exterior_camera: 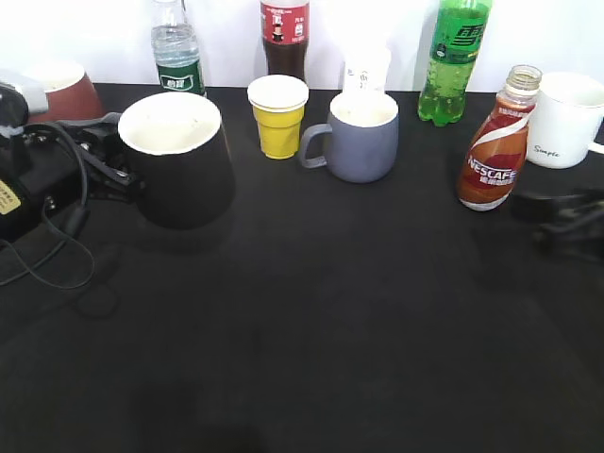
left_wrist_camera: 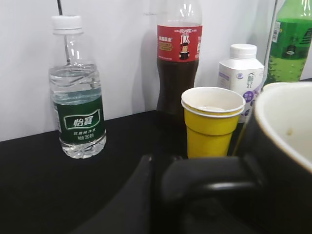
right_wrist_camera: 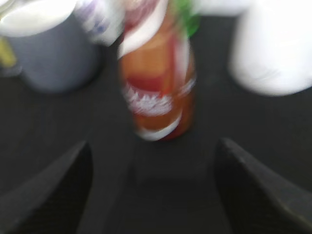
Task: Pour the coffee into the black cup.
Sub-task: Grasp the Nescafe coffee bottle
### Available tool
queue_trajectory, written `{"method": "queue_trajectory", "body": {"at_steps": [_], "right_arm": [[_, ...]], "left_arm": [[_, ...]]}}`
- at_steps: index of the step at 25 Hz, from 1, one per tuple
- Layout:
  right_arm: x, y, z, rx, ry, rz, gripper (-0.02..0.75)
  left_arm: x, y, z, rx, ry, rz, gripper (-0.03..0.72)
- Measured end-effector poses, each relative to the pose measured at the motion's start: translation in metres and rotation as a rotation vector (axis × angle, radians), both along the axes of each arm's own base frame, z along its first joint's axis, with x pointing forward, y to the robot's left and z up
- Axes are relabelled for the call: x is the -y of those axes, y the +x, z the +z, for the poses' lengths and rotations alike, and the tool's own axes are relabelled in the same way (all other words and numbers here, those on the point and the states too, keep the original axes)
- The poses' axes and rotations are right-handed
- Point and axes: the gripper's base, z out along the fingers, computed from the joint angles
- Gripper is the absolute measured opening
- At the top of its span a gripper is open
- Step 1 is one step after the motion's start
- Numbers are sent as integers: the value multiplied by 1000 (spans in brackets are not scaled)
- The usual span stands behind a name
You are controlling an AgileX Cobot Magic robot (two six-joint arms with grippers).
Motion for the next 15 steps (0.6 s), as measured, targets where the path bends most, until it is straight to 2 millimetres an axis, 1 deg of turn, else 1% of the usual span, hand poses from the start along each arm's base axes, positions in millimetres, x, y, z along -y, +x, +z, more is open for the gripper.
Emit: {"method": "queue_trajectory", "body": {"at_steps": [4, 6, 8, 11, 13, 15], "right_arm": [[-7, 51, -17, 17, -46, 61, 612], [-8, 70, -28, 3, -54, 60, 612], [-8, 84, -35, 0, -53, 60, 612], [-12, 103, -46, 48, -22, 73, 613], [-15, 108, -53, 118, -1, 95, 613], [-15, 110, -61, 145, 18, 98, 609]], "left_arm": [[0, 0, 0, 0, 0, 0, 51], [0, 0, 0, -1, 0, 0, 51], [0, 0, 0, -1, 0, 0, 51], [0, 0, 0, -1, 0, 0, 51], [0, 0, 0, -1, 0, 0, 51], [0, 0, 0, -1, 0, 0, 51]]}}
